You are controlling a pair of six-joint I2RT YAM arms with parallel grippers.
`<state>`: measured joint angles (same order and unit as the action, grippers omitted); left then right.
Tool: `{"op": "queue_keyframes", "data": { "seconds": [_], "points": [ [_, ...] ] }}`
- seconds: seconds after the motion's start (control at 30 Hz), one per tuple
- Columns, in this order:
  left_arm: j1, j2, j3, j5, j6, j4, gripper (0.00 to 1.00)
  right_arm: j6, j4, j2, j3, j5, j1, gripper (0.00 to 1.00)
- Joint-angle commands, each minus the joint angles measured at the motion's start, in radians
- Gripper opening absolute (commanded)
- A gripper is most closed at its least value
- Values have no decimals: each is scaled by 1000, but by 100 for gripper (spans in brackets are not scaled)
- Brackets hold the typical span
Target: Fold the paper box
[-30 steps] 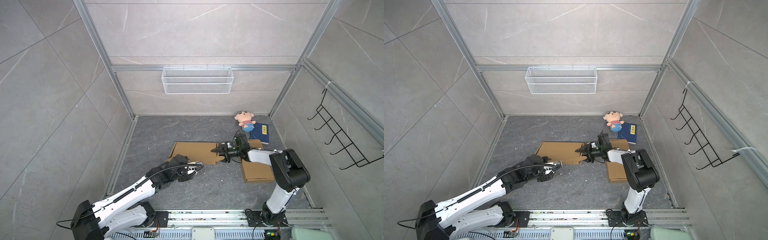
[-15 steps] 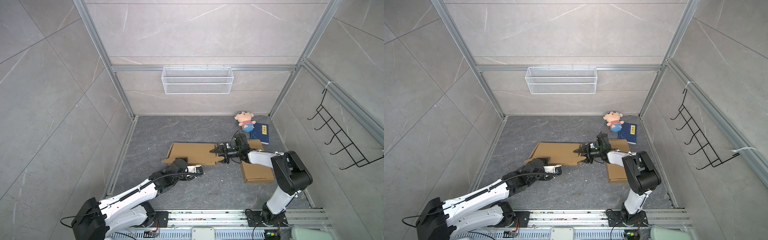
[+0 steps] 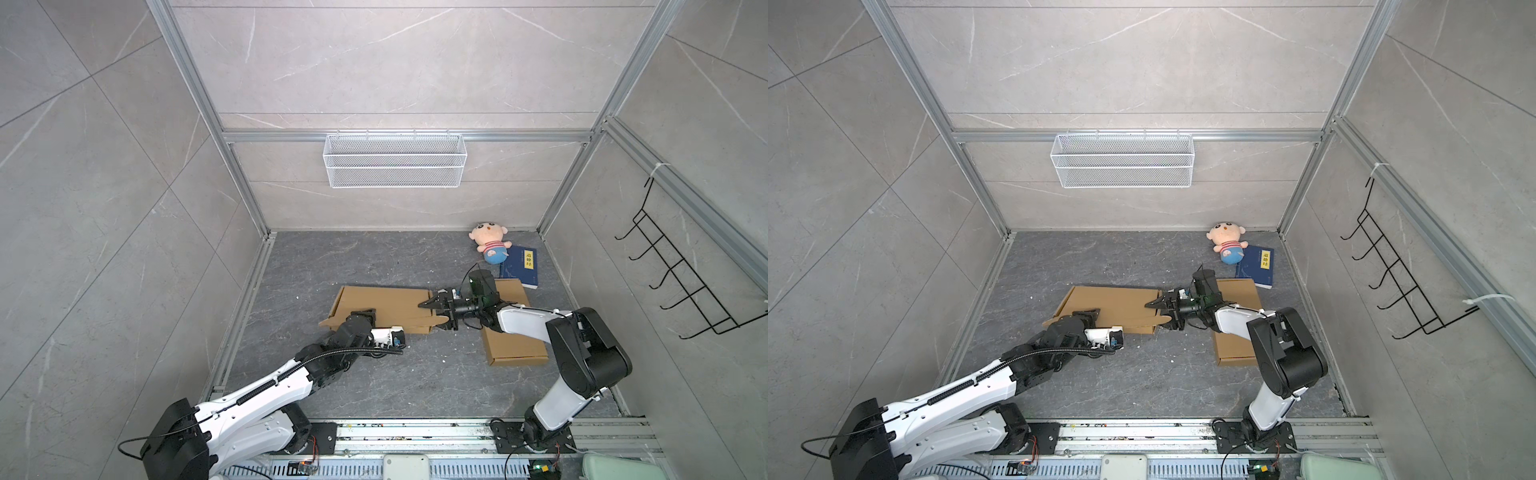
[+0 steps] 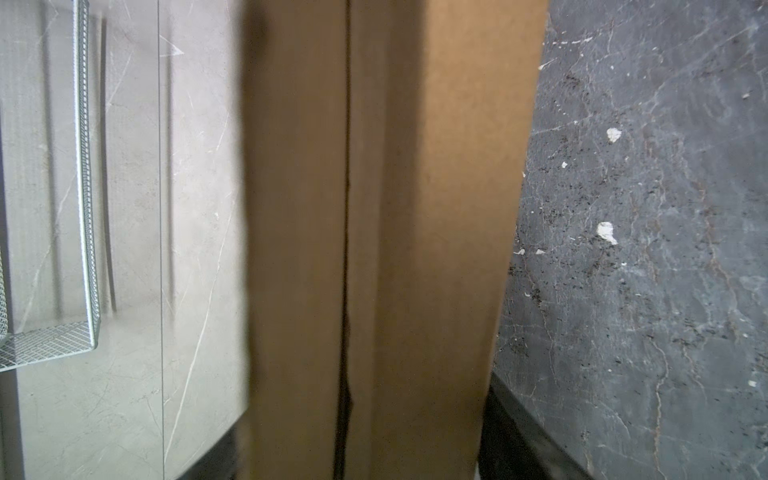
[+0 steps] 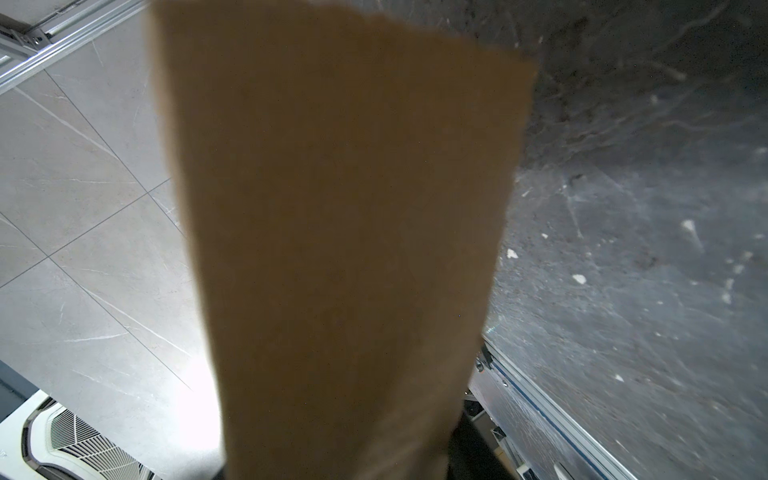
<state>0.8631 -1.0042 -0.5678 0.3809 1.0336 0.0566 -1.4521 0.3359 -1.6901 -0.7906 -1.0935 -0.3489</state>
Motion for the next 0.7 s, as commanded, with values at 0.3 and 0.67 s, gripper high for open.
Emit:
{"op": "queue_keyframes", "data": {
  "seconds": [0.3,0.67],
  "points": [
    [-12,31,-81,-43,-20,90,49,0,7,69,37,-33,-12,64],
    [-12,5,-223,-98,-185,384,38,129,-148,191,15,7,51,78]
  ]
}}
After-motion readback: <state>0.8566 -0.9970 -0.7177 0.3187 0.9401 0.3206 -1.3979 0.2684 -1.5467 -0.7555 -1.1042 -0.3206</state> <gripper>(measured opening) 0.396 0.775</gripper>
